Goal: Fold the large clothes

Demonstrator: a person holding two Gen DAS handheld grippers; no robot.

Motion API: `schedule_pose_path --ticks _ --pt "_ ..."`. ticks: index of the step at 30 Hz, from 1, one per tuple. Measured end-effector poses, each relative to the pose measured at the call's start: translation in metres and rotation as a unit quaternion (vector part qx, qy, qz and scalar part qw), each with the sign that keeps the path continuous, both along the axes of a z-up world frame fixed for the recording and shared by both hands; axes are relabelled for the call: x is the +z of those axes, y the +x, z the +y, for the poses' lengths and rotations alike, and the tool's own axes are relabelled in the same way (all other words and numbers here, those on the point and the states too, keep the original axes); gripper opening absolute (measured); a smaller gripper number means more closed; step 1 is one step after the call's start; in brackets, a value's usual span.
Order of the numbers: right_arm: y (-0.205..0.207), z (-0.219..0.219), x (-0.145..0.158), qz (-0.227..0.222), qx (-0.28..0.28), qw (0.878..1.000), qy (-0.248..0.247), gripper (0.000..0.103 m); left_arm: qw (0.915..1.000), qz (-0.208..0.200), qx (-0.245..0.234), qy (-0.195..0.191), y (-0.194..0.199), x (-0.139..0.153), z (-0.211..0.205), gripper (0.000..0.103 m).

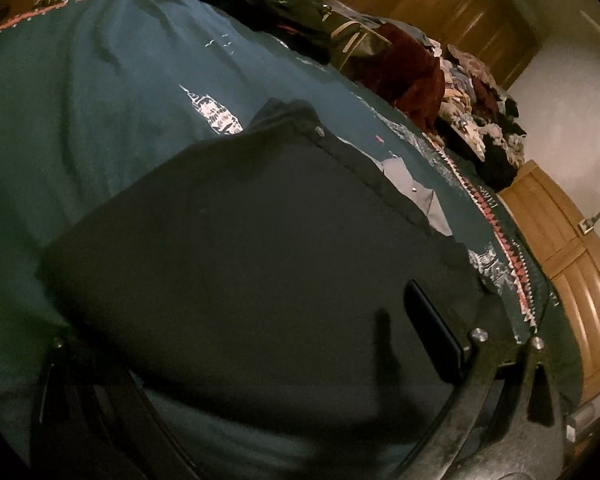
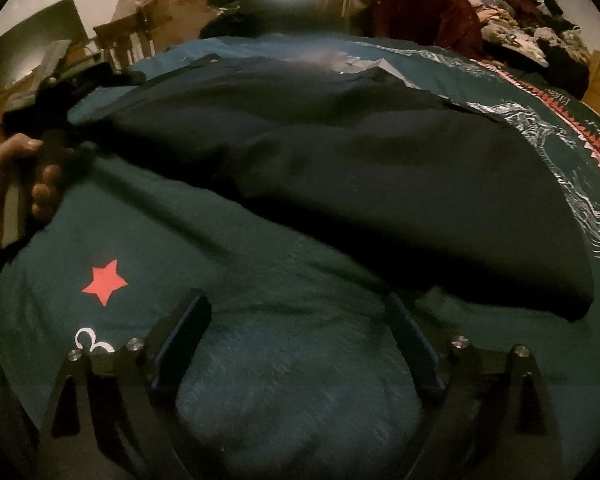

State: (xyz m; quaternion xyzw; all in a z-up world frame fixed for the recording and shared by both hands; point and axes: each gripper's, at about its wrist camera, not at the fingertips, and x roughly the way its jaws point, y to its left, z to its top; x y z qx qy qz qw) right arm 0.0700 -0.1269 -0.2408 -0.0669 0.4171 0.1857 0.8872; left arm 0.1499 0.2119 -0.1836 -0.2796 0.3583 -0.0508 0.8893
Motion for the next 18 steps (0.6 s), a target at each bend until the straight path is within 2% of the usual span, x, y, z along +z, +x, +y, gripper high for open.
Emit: schedule_pose_path --ticks 4,10,11,13,15,18 --pt "0.001 0.002 -0.001 0.000 0.006 1.000 -0.001 0.098 0.9999 0.006 0.003 -0.008 0.002 0.002 0.003 0.103" --pt "0.000 0.003 -0.001 0.003 0.007 1.000 -0.002 0.099 0.9984 -0.002 0.029 -0.049 0.007 0.007 0.013 0.100" --pt "0.000 0.004 0.001 0.004 0.006 1.000 -0.005 0.099 0.9984 -0.004 0.029 -0.049 0.008 0.008 0.013 0.098" --pt "-0.001 0.006 0.007 0.016 0.002 1.000 -0.009 0.098 0.9981 -0.007 0.027 -0.055 0.008 0.007 0.015 0.082" --pt "-0.003 0.005 0.019 0.030 0.000 1.000 0.003 0.095 0.9975 -0.007 0.031 -0.063 0.010 0.005 0.017 0.079" --pt "-0.006 0.003 0.044 0.029 0.001 0.999 0.026 0.095 0.9979 -0.008 0.040 -0.051 0.014 0.003 0.013 0.082"
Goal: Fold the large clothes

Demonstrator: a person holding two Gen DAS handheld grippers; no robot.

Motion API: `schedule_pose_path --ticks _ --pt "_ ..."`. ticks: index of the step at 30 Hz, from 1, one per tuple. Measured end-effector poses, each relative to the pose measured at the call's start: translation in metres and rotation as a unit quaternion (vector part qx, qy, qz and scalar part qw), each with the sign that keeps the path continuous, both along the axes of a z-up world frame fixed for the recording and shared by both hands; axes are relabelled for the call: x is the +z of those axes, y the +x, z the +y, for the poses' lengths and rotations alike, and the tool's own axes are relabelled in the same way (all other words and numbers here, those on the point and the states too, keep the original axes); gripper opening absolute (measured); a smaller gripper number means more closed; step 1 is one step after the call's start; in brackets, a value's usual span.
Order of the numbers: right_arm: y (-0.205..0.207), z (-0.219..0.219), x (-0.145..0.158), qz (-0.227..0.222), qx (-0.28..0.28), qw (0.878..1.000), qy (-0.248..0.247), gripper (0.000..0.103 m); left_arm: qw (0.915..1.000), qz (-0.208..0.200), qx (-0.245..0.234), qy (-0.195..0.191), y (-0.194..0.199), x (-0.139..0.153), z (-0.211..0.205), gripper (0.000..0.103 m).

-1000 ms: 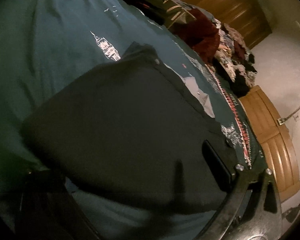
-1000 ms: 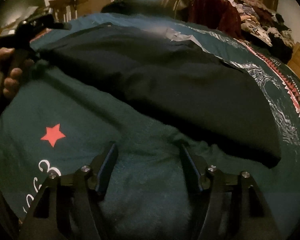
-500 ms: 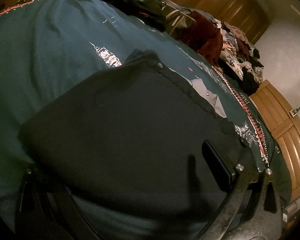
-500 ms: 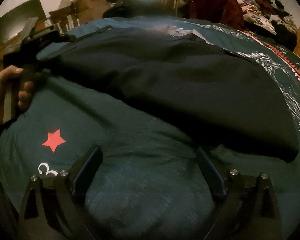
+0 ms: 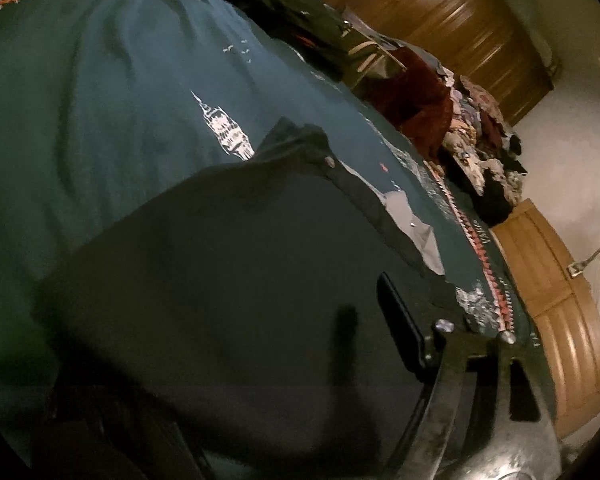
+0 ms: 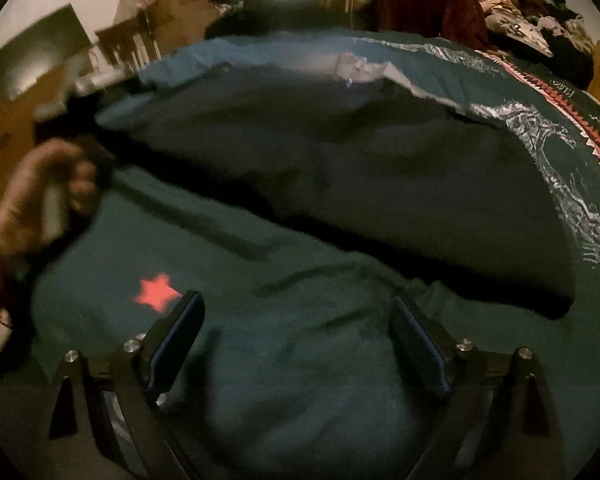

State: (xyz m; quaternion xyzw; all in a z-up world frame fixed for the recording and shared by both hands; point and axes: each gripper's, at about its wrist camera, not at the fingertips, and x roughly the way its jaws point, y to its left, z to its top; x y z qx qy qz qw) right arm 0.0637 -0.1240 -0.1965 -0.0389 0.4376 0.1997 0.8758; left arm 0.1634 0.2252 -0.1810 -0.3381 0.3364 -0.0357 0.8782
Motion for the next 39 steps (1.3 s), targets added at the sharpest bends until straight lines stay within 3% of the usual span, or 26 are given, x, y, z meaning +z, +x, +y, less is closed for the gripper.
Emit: schedule_pose_path --ticks 2,4,6,8,12,17,21,22,24,25,26,27,30,33,36,39 --pt "0.005 -0.002 0.019 -0.005 -0.005 1.000 0.021 0.095 0.9998 -0.002 -0.008 0.020 0.003 0.004 -0.006 0.076" --pt "0.017 -0.003 0.039 -0.012 -0.010 0.999 0.041 0.095 0.9992 -0.005 -0.010 0.038 0.003 0.010 -0.009 0.017" --pt "0.038 -0.003 0.061 -0.021 -0.010 0.998 0.066 0.095 0.9950 -0.018 -0.012 0.097 0.001 0.026 -0.016 0.009" --pt "0.080 -0.004 0.084 -0.015 -0.009 0.994 0.109 0.095 0.9835 -0.054 -0.036 0.169 -0.005 0.047 -0.037 0.009" --pt "0.169 0.013 0.117 0.014 0.019 0.987 0.162 0.099 0.9532 -0.123 -0.089 0.262 -0.022 0.078 -0.085 0.009" --pt "0.268 0.081 0.117 0.117 0.102 0.968 0.195 0.099 0.9205 -0.159 -0.151 0.323 -0.029 0.083 -0.134 0.009" --pt "0.302 0.104 0.095 0.184 0.112 0.953 0.215 0.099 0.8967 -0.173 -0.204 0.353 -0.031 0.077 -0.169 0.009" --pt "0.307 0.105 0.088 0.189 0.110 0.953 0.212 0.099 0.8906 -0.178 -0.216 0.359 -0.033 0.075 -0.177 0.009" --pt "0.312 0.099 0.075 0.174 0.091 0.964 0.177 0.098 0.8850 -0.178 -0.234 0.361 -0.034 0.071 -0.187 0.009" --pt "0.315 0.094 0.067 0.164 0.079 0.971 0.155 0.094 0.8813 -0.176 -0.246 0.364 -0.033 0.069 -0.195 0.009" --pt "0.317 0.083 0.055 0.156 0.062 0.976 0.138 0.070 0.8779 -0.175 -0.255 0.365 -0.032 0.068 -0.203 0.009" --pt "0.317 0.071 0.045 0.156 0.049 0.977 0.135 0.035 0.8743 -0.175 -0.269 0.364 -0.032 0.069 -0.210 0.009" --pt "0.301 0.016 0.023 0.159 0.004 0.968 0.196 0.027 0.8568 -0.184 -0.313 0.366 -0.040 0.080 -0.240 0.009" --pt "0.279 -0.035 0.029 0.141 -0.018 0.964 0.226 0.025 0.8436 -0.195 -0.351 0.356 -0.048 0.095 -0.274 0.009" --pt "0.264 -0.079 0.048 0.121 -0.022 0.962 0.242 0.025 0.8384 -0.200 -0.381 0.334 -0.049 0.096 -0.301 0.014" --pt "0.256 -0.114 0.055 0.111 -0.027 0.963 0.245 0.025 0.8302 -0.181 -0.413 0.327 -0.042 0.075 -0.331 0.020"
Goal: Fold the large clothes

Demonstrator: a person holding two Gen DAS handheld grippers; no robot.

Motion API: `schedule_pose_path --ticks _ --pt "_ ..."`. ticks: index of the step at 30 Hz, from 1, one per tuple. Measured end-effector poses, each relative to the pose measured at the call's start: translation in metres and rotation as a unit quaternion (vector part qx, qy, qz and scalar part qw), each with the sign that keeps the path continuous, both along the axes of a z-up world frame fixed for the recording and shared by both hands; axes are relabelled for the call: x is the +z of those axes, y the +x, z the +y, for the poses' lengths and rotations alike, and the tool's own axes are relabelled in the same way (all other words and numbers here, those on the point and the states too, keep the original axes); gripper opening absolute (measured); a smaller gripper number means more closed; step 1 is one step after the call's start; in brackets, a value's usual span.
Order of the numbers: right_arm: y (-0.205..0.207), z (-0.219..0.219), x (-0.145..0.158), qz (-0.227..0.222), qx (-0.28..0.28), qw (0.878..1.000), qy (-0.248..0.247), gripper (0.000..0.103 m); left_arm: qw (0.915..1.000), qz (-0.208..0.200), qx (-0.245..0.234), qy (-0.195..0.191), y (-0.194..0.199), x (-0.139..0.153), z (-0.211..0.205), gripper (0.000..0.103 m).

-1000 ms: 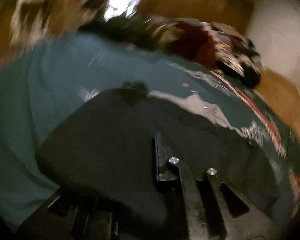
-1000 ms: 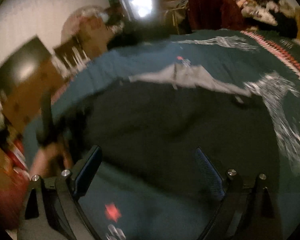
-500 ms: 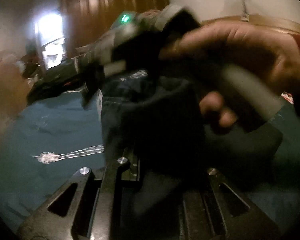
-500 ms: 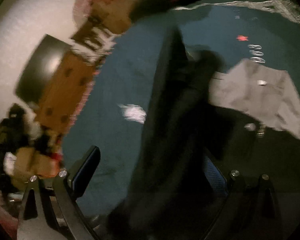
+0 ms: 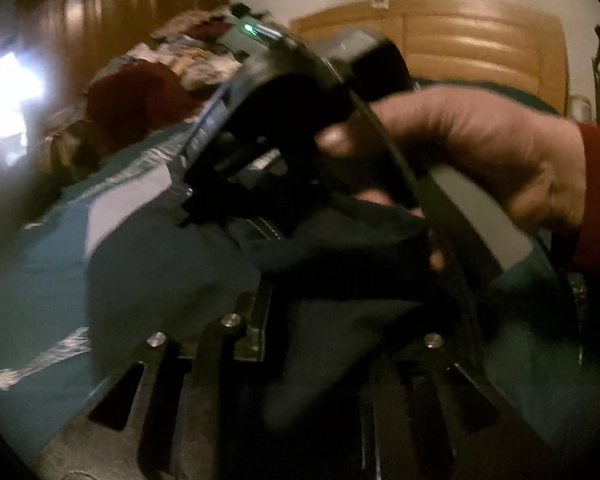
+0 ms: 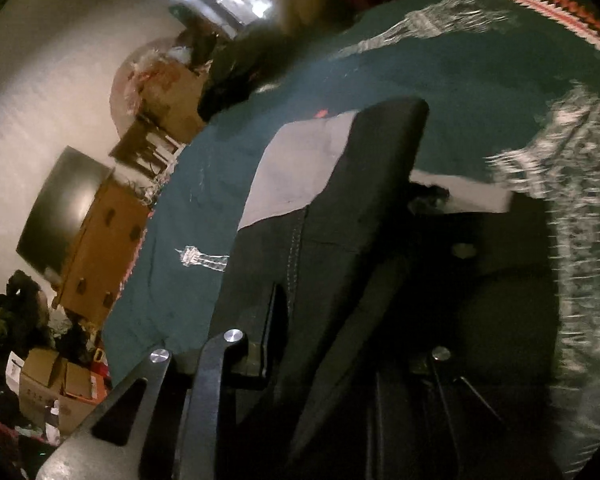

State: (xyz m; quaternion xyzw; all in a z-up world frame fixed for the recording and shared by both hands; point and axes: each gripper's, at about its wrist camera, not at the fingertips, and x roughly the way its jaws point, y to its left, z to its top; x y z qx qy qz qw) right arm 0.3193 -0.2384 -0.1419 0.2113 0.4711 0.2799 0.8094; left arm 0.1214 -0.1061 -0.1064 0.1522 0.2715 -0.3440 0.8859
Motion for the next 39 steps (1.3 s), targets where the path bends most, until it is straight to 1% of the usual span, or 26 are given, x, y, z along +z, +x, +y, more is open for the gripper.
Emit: schedule_pose_path --ticks 2,3,5,7,8,9,10,11,12,14,16,19,20,21,23,25,27,29,30,31,32,33,35,36,37,39 --pt "-0.005 -0.025 -0.017 0.020 -0.010 1.000 -0.004 0.025 0.9990 0.035 -0.021 0.019 0.007 -0.023 -0.022 0.023" --pt "-0.005 -0.040 -0.034 0.038 -0.021 0.999 -0.007 0.025 0.9982 0.047 -0.028 0.024 0.010 -0.031 -0.029 0.025" --pt "-0.007 -0.063 -0.065 0.071 -0.038 0.997 -0.009 0.025 0.9957 0.068 -0.034 0.052 0.015 -0.048 -0.043 0.028" --pt "-0.008 -0.076 -0.087 0.086 -0.043 0.995 0.002 0.024 0.9957 0.066 -0.031 0.058 0.017 -0.052 -0.045 0.033" --pt "-0.007 -0.082 -0.096 0.092 -0.046 0.994 0.023 0.023 0.9958 0.065 -0.030 0.057 0.018 -0.050 -0.044 0.033" --pt "-0.008 -0.085 -0.099 0.095 -0.048 0.994 0.037 0.025 0.9958 0.066 -0.028 0.057 0.018 -0.047 -0.041 0.036" --pt "-0.008 -0.088 -0.100 0.099 -0.048 0.993 0.046 0.027 0.9956 0.068 -0.027 0.058 0.016 -0.042 -0.037 0.038" --pt "-0.010 -0.089 -0.099 0.105 -0.043 0.992 0.051 0.034 0.9956 0.069 -0.029 0.057 0.012 -0.037 -0.031 0.039" --pt "-0.013 -0.091 -0.097 0.107 -0.037 0.992 0.056 0.046 0.9960 0.065 -0.032 0.053 0.005 -0.030 -0.024 0.040" --pt "-0.023 -0.103 -0.093 0.107 -0.036 0.992 0.055 0.057 0.9976 0.050 -0.031 0.036 -0.015 -0.014 -0.007 0.044" --pt "-0.037 -0.112 -0.090 0.109 -0.035 0.992 0.053 0.060 0.9993 0.032 -0.016 0.009 -0.036 -0.003 0.023 0.050" --pt "-0.067 -0.117 -0.087 0.110 -0.032 0.992 0.059 0.064 0.9993 0.008 0.031 -0.022 -0.061 0.013 0.075 0.052" --pt "-0.076 -0.115 -0.084 0.108 -0.029 0.992 0.057 0.067 0.9985 0.000 0.047 -0.027 -0.067 0.016 0.087 0.052" --pt "-0.084 -0.112 -0.082 0.104 -0.024 0.993 0.055 0.070 0.9970 -0.009 0.072 -0.029 -0.073 0.019 0.105 0.054" --pt "-0.099 -0.108 -0.078 0.099 -0.016 0.994 0.051 0.070 0.9942 -0.016 0.104 -0.025 -0.073 0.019 0.118 0.056" --pt "-0.112 -0.106 -0.074 0.094 -0.012 0.995 0.041 0.073 0.9918 -0.008 0.127 -0.017 -0.065 0.007 0.128 0.059" --pt "-0.120 -0.098 -0.073 0.090 -0.008 0.995 0.035 0.082 0.9907 0.004 0.136 -0.004 -0.056 -0.004 0.131 0.059" --pt "-0.126 -0.091 -0.075 0.083 -0.006 0.996 0.022 0.082 0.9910 0.014 0.133 -0.003 -0.052 -0.014 0.132 0.059" --pt "-0.130 -0.089 -0.077 0.079 -0.005 0.997 0.008 0.067 0.9912 0.017 0.132 -0.002 -0.046 -0.018 0.128 0.059" --pt "-0.131 -0.084 -0.077 0.075 -0.007 0.997 -0.016 0.046 0.9913 0.016 0.130 0.001 -0.044 -0.021 0.124 0.059" --pt "-0.129 -0.082 -0.078 0.079 -0.016 0.996 -0.048 0.010 0.9915 0.016 0.129 0.002 -0.045 -0.021 0.123 0.059" --pt "-0.127 -0.086 -0.075 0.077 -0.023 0.996 -0.048 0.009 0.9915 0.015 0.130 0.000 -0.041 -0.021 0.120 0.059" --pt "-0.128 -0.098 -0.061 0.052 -0.037 0.997 -0.040 0.008 0.9913 0.014 0.131 -0.009 -0.036 -0.021 0.117 0.059" --pt "-0.128 -0.104 -0.057 0.047 -0.039 0.997 -0.040 0.008 0.9920 0.013 0.125 -0.004 -0.032 -0.023 0.111 0.059" --pt "-0.127 -0.109 -0.057 0.047 -0.043 0.997 -0.038 0.008 0.9927 0.012 0.119 0.008 -0.034 -0.028 0.108 0.059" --pt "-0.124 -0.110 -0.069 0.061 -0.044 0.996 -0.045 0.008 0.9927 0.016 0.106 0.055 -0.027 -0.046 0.094 0.058"
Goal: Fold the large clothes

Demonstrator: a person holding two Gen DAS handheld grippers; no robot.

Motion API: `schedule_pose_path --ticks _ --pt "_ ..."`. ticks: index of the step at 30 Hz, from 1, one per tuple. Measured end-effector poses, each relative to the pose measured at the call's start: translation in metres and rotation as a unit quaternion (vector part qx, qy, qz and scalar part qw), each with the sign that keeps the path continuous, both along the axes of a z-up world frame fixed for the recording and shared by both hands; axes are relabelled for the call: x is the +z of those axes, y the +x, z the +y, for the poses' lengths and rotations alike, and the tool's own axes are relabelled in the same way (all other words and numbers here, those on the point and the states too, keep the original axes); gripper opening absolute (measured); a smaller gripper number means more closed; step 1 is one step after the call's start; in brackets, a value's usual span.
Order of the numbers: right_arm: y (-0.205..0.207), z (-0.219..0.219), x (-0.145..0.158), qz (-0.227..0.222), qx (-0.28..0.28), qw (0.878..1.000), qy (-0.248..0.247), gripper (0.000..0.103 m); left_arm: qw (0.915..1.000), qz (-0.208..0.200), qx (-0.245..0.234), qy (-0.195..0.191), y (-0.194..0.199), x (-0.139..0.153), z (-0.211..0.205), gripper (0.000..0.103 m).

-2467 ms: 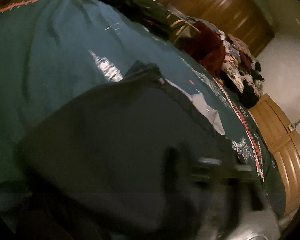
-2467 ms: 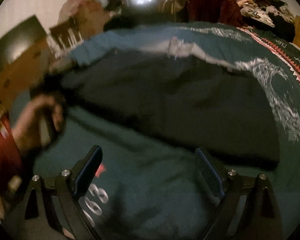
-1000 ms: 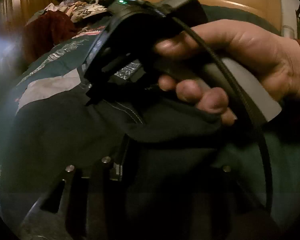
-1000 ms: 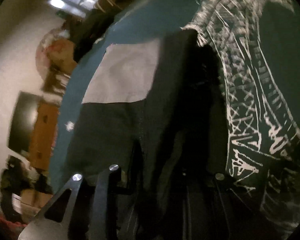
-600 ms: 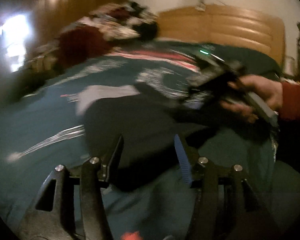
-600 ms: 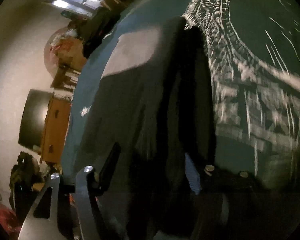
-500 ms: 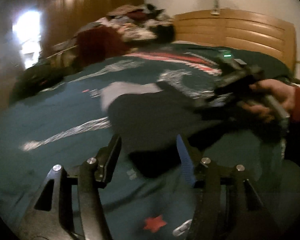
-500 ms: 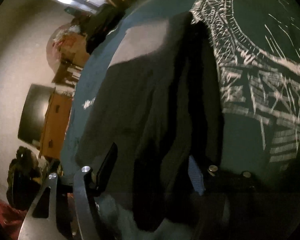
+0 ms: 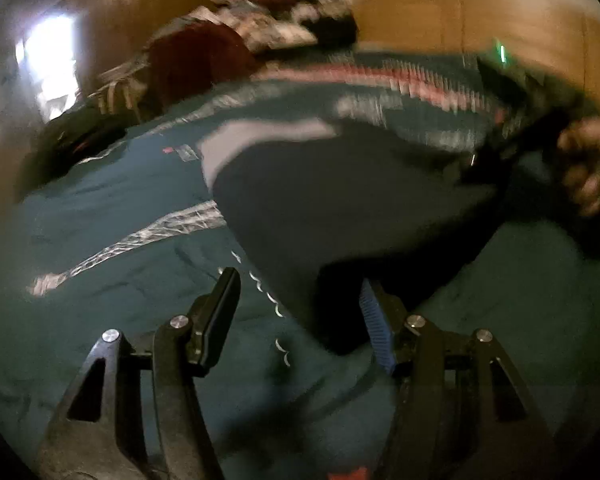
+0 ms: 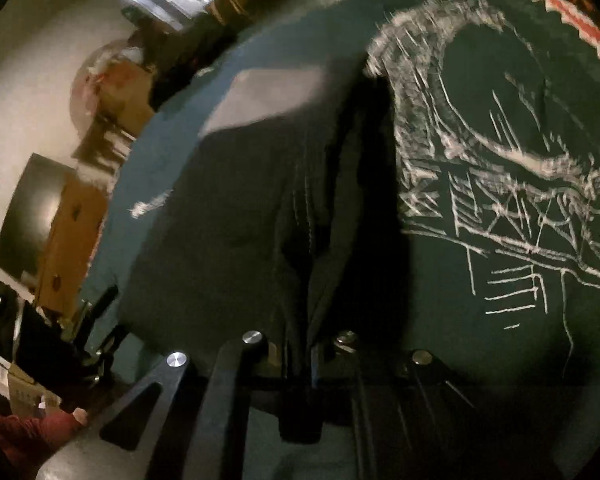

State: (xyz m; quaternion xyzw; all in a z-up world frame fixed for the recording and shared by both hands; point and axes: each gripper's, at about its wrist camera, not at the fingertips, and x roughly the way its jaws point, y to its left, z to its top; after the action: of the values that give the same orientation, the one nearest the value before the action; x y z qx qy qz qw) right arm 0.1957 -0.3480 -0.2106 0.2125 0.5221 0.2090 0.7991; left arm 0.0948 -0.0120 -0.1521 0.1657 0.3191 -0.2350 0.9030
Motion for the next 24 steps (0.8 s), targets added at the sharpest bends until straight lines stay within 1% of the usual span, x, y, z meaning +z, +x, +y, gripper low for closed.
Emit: schedule_pose_path --ticks 2,3,4,6,7,9,11,12,13,15,16,17,18,20,21,22,23,24 --pt "0.003 0.002 -0.010 0.010 -0.002 1.000 0.003 0.008 0.9993 0.003 -0.006 0.037 0.000 -0.011 -0.006 0.051" --pt "0.004 0.001 -0.011 0.010 -0.006 1.000 0.010 0.007 0.9990 0.004 -0.012 0.043 -0.001 -0.012 -0.005 0.048" --pt "0.002 -0.002 -0.010 0.008 -0.010 1.000 0.014 0.007 0.9986 0.005 -0.015 0.051 -0.005 -0.011 -0.003 0.043" --pt "-0.002 -0.005 -0.010 0.004 -0.015 1.000 0.014 0.007 0.9958 0.009 -0.030 0.086 -0.012 -0.017 0.000 0.040" --pt "-0.004 -0.007 -0.011 0.005 -0.019 1.000 0.013 0.007 0.9945 0.009 -0.038 0.098 -0.016 -0.020 0.003 0.040" --pt "-0.005 -0.003 -0.014 0.011 -0.023 1.000 0.016 0.007 0.9928 0.012 -0.050 0.108 -0.021 -0.021 0.007 0.040" --pt "-0.010 -0.001 -0.016 0.013 -0.021 1.000 0.009 0.007 0.9917 0.008 -0.054 0.116 -0.031 -0.015 0.013 0.039" --pt "-0.011 -0.002 -0.017 0.012 -0.023 1.000 0.008 0.007 0.9921 0.011 -0.054 0.112 -0.035 -0.012 0.018 0.032" --pt "-0.010 -0.001 -0.017 0.012 -0.027 1.000 0.010 0.007 0.9943 0.011 -0.053 0.091 -0.042 -0.004 0.028 0.028" --pt "-0.011 -0.002 -0.019 0.013 -0.031 0.999 0.011 0.007 0.9987 -0.008 -0.036 0.034 -0.050 0.020 0.048 0.029" --pt "-0.011 -0.001 -0.018 0.012 -0.030 0.999 0.008 0.007 0.9996 -0.022 -0.019 0.002 -0.048 0.035 0.056 0.029" --pt "-0.012 -0.002 -0.018 0.011 -0.028 1.000 0.003 0.007 0.9993 -0.028 -0.008 -0.022 -0.042 0.044 0.059 0.029" --pt "-0.011 0.000 -0.018 0.011 -0.029 1.000 0.002 0.007 0.9988 -0.027 0.001 -0.041 -0.030 0.051 0.059 0.031" --pt "-0.010 0.002 -0.020 0.012 -0.032 0.999 0.001 0.007 0.9980 -0.027 0.004 -0.057 -0.008 0.049 0.049 0.032" --pt "-0.009 0.003 -0.021 0.012 -0.034 0.999 0.002 0.007 0.9982 -0.007 -0.005 -0.060 0.007 0.040 0.041 0.035" --pt "-0.010 0.003 -0.023 0.011 -0.037 0.999 0.003 0.007 0.9991 0.028 -0.010 -0.031 0.025 0.018 0.028 0.037" --pt "-0.010 0.002 -0.024 0.011 -0.038 0.999 0.004 0.007 0.9986 0.052 -0.009 0.006 0.037 -0.004 0.019 0.039" --pt "-0.010 0.002 -0.025 0.010 -0.039 0.999 0.002 0.006 0.9964 0.078 -0.008 0.034 0.047 -0.023 0.014 0.040"
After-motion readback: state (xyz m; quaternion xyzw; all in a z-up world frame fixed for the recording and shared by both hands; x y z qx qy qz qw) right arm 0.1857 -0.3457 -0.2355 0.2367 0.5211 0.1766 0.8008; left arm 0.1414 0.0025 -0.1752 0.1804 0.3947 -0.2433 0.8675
